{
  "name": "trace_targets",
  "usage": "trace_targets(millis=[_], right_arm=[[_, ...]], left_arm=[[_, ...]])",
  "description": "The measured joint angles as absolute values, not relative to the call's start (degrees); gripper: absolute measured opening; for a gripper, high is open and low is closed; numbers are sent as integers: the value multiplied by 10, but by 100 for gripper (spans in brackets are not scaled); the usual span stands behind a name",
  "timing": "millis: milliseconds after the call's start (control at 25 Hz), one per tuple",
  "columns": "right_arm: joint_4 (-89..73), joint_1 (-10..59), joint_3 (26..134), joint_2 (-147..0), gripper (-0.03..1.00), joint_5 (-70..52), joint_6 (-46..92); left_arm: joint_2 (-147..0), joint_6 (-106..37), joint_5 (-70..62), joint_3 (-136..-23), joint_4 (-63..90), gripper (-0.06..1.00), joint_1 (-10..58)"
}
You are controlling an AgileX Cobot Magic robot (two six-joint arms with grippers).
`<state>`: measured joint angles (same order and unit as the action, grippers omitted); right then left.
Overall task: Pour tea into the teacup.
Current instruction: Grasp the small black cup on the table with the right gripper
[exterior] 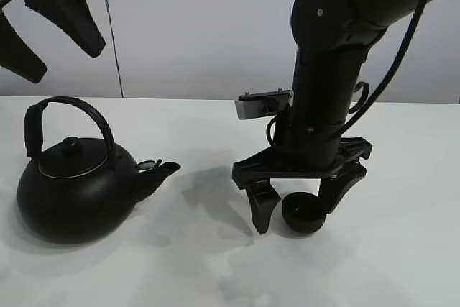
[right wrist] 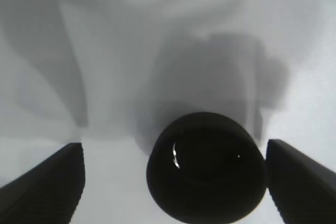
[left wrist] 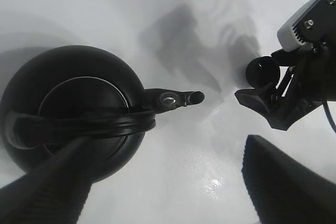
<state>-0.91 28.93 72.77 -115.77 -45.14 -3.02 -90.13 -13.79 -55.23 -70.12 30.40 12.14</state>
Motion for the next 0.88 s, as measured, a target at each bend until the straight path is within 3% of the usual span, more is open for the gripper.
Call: trace_targets(millis=[160,320,880], right_arm=[[-13,289,728,-1162,59,-450,-30],[-16,289,728,-1162,40,-450,-30],[-38,289,728,-1073,40,-466,-32]], left_arm=[[-901,-138,-552,-701,304,57,121],[-901,-138,-552,-701,304,57,121],[-901,-138,-552,-701,304,57,121]])
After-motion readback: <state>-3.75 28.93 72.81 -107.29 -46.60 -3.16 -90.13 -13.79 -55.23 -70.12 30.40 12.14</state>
